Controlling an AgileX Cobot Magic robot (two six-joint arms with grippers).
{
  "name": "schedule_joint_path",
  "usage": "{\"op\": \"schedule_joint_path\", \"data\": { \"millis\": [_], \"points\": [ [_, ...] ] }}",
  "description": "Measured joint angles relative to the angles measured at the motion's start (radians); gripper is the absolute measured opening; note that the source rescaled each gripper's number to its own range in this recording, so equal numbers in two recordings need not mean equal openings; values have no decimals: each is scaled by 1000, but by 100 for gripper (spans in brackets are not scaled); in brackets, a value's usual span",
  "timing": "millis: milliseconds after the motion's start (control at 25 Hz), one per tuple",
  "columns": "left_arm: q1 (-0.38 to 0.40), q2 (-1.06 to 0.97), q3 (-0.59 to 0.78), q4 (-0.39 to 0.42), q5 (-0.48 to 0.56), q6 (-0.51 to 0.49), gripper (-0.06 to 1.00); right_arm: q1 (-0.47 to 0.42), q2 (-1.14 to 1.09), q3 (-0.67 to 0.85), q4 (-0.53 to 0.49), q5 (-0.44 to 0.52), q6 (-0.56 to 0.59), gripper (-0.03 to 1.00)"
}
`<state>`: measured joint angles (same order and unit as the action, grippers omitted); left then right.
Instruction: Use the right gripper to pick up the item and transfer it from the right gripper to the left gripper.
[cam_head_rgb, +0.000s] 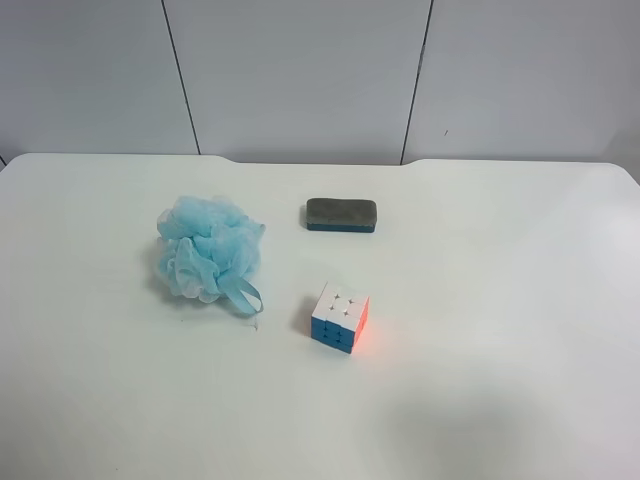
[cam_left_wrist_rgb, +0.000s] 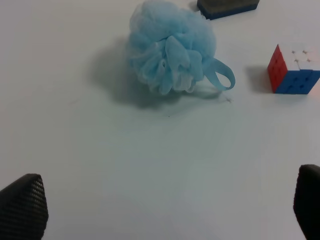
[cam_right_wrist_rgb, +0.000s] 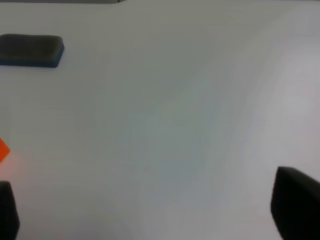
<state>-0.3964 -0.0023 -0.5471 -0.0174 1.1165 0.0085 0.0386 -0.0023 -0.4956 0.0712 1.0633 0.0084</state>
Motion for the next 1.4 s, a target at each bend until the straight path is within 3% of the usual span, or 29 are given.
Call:
{"op": "schedule_joint_path", "data": {
  "millis": [600, 680, 920, 1040, 1400],
  "points": [
    [6, 0, 41, 6, -55, -19, 100, 0, 0, 0, 1, 0, 0, 100],
    [43, 0, 41, 6, -55, -19, 100, 0, 0, 0, 1, 0, 0, 100],
    [295, 0, 41, 6, -55, -19, 100, 0, 0, 0, 1, 0, 0, 100],
    [372, 0, 41, 6, -55, -19, 100, 0, 0, 0, 1, 0, 0, 100],
    [392, 0, 41, 7, -55, -19, 100, 0, 0, 0, 1, 0, 0, 100]
  ]
}}
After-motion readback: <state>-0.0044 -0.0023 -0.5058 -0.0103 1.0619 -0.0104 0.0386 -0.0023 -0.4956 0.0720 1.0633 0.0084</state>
